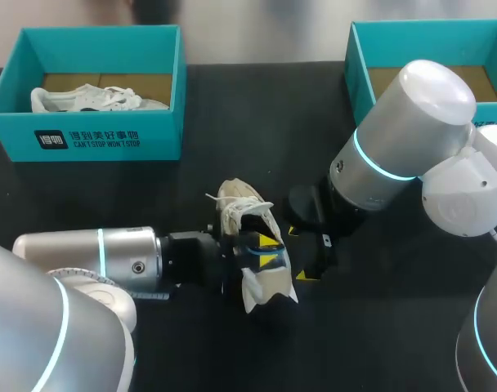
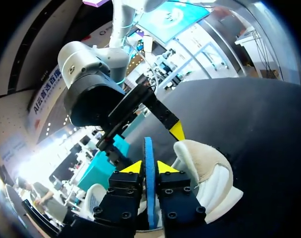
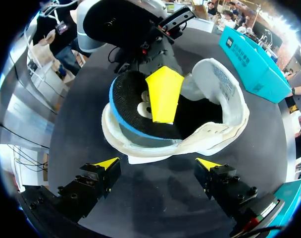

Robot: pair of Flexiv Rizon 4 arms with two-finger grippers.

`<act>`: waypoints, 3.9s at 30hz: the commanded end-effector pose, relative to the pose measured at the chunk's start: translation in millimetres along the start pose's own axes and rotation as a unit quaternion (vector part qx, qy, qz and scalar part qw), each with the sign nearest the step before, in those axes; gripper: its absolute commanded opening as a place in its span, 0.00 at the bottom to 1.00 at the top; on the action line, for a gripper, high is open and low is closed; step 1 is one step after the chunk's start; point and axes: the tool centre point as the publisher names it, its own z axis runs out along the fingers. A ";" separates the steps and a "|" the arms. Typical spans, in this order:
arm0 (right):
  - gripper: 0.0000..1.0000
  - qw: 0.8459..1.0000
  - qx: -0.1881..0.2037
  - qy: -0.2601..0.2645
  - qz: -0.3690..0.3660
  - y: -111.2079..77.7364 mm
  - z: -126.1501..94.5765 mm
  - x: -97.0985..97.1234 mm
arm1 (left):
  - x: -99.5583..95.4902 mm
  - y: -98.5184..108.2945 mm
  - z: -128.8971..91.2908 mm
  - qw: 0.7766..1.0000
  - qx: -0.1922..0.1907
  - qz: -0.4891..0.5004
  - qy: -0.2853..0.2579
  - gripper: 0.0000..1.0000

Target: Take the shoe out of the shoebox, open the shoe tongue, remove and reinsert the insole, then place the shoe into the shoebox

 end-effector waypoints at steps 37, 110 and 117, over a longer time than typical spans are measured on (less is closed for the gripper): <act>1.00 1.000 0.001 -0.001 0.000 0.8 1.6 1.1 | -0.8 -3.2 -3.4 0.999 -0.029 -0.024 0.010 0.27; 1.00 0.999 0.029 0.025 -0.002 -90.5 -74.6 -5.9 | -14.0 -7.9 -61.3 0.965 -0.074 -0.010 0.249 0.71; 1.00 0.999 0.017 0.024 -0.021 -100.6 -88.3 -7.8 | -21.4 -8.7 -77.0 0.946 -0.088 0.012 0.311 0.67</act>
